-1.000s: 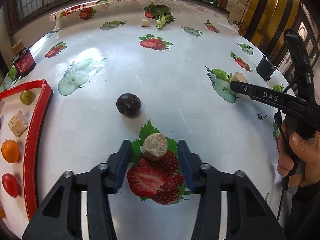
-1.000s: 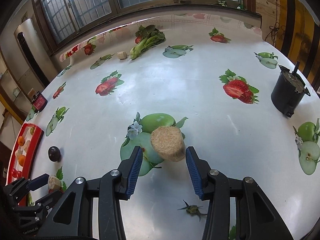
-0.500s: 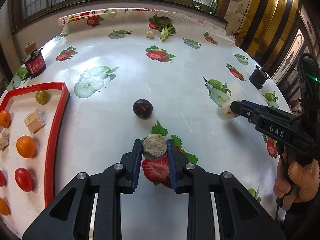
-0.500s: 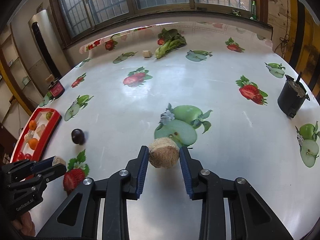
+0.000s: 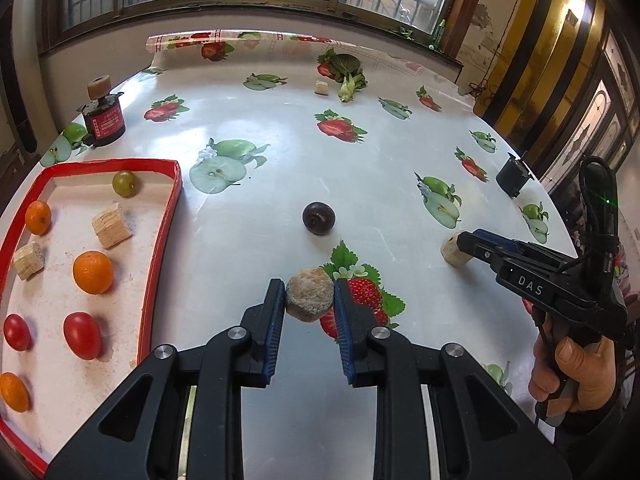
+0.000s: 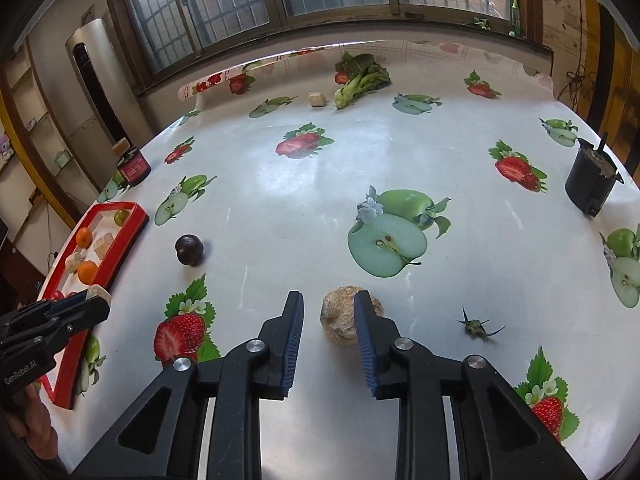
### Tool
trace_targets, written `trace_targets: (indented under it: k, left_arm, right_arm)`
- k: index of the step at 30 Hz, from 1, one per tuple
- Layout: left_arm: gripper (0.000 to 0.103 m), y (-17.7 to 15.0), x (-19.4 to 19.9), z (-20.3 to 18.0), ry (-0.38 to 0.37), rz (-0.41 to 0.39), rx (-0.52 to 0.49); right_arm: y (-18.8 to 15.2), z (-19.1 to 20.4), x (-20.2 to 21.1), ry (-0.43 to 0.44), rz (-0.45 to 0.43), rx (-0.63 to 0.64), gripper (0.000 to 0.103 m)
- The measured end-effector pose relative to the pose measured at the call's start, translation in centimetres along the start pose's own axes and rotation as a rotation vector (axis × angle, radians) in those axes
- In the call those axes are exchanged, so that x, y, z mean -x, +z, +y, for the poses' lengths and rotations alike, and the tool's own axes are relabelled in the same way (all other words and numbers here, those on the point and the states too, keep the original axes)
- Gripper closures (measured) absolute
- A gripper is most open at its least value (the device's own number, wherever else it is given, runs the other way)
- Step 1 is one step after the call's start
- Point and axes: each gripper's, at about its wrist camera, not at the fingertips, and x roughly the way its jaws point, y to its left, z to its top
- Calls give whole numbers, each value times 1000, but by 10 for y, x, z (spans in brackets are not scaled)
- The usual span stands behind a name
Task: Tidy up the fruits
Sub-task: 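Close the left gripper on the beige block while the right closes on the cylinder, then carry the beige block with the left gripper while the right carries the cylinder over the tray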
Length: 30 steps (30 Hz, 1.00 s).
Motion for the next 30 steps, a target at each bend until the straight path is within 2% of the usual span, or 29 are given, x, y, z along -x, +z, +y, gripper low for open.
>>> trace_targets:
  k: [5, 7, 9, 12, 14, 18, 30]
  left_arm:
    - [81, 1, 3, 1, -8, -3, 2]
    - [81, 1, 3, 3, -7, -4, 3]
    - [81, 2, 4, 3, -7, -4, 6]
    - [81, 2, 7, 4, -8, -9, 5]
    - [81, 2, 10, 5, -4, -13, 4]
    - [81, 2, 14, 11, 6, -19, 8]
    - [81, -10, 40, 50, 77, -51, 46]
  right_arm:
    - [1, 5, -1, -59, -9, 29, 66]
    - [2, 4, 1, -92, -24, 35, 55]
    - [2, 1, -2, -101, -11, 31, 53]
    - [2, -4, -15, -117, 21, 26, 54]
    - [0, -8, -23, -104, 41, 9, 63]
    - [-3, -2, -20, -82, 31, 8, 65]
    - [-1, 84, 14, 64, -19, 140, 65]
